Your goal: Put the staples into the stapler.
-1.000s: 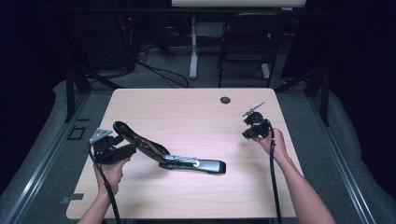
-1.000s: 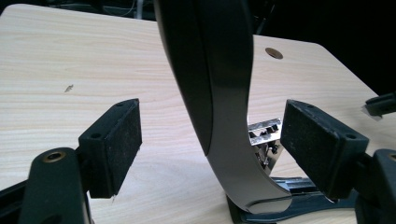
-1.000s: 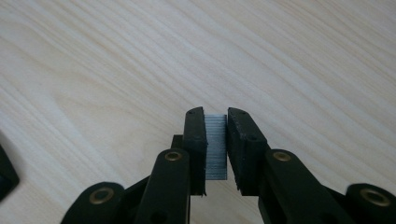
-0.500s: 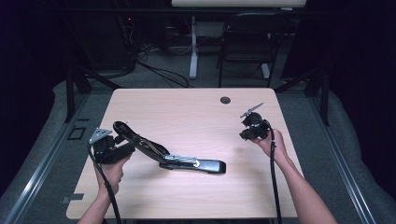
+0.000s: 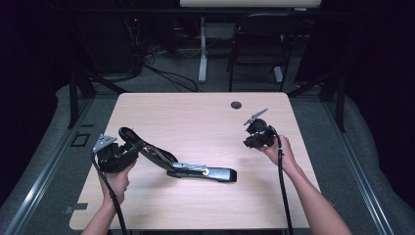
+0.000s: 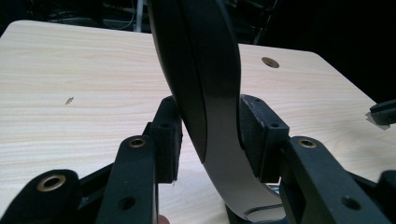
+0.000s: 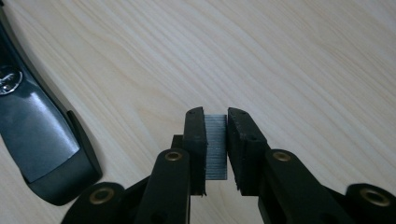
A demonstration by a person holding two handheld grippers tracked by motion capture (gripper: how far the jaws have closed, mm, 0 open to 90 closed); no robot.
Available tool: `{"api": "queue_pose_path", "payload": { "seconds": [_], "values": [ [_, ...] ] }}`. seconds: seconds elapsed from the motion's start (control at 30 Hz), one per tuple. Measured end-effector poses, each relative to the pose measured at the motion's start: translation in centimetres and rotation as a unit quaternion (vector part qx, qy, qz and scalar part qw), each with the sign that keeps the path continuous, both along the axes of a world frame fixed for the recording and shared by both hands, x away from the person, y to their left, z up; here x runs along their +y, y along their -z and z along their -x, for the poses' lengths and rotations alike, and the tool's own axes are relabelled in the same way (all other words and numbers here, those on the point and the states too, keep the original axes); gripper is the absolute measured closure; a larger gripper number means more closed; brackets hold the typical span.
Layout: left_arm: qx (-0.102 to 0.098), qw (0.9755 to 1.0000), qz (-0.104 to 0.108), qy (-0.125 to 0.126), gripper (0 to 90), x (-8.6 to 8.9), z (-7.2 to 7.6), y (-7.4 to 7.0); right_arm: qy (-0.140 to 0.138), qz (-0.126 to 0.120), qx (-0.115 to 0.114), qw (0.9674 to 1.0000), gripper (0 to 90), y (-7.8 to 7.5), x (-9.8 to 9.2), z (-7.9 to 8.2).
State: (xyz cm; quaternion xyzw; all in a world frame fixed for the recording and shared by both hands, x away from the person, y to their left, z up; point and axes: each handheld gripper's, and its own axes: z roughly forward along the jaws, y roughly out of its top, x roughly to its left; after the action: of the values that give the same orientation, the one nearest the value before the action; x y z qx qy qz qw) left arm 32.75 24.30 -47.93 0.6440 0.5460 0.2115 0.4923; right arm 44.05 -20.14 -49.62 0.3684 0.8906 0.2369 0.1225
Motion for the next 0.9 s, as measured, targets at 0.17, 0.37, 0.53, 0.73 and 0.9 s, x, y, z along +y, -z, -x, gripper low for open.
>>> {"api": "queue_pose_path", "payload": {
  "seconds": [0.17,0.37,0.53,0.73,0.9],
  "values": [
    [0.001,1.0000,0.003,0.000,61.3,0.0,0.0,0.0,-0.015,-0.010,0.001,0.9998,78.4,-0.4,0.8,0.3],
    [0.000,1.0000,0.003,0.001,61.2,0.1,0.0,0.1,-0.061,-0.034,0.003,0.9976,78.4,-0.7,2.1,0.7],
    [0.000,1.0000,0.003,0.001,61.3,0.1,0.0,0.1,-0.087,-0.034,0.011,0.9955,78.4,-0.5,3.2,0.8],
    [-0.002,1.0000,0.002,0.002,61.1,0.1,0.0,0.1,-0.106,-0.042,0.013,0.9934,78.4,-0.4,4.4,1.2],
    [-0.002,1.0000,0.003,0.004,61.2,0.1,0.0,0.1,-0.131,-0.046,0.012,0.9902,78.4,-0.5,5.8,1.7]
  ]
}}
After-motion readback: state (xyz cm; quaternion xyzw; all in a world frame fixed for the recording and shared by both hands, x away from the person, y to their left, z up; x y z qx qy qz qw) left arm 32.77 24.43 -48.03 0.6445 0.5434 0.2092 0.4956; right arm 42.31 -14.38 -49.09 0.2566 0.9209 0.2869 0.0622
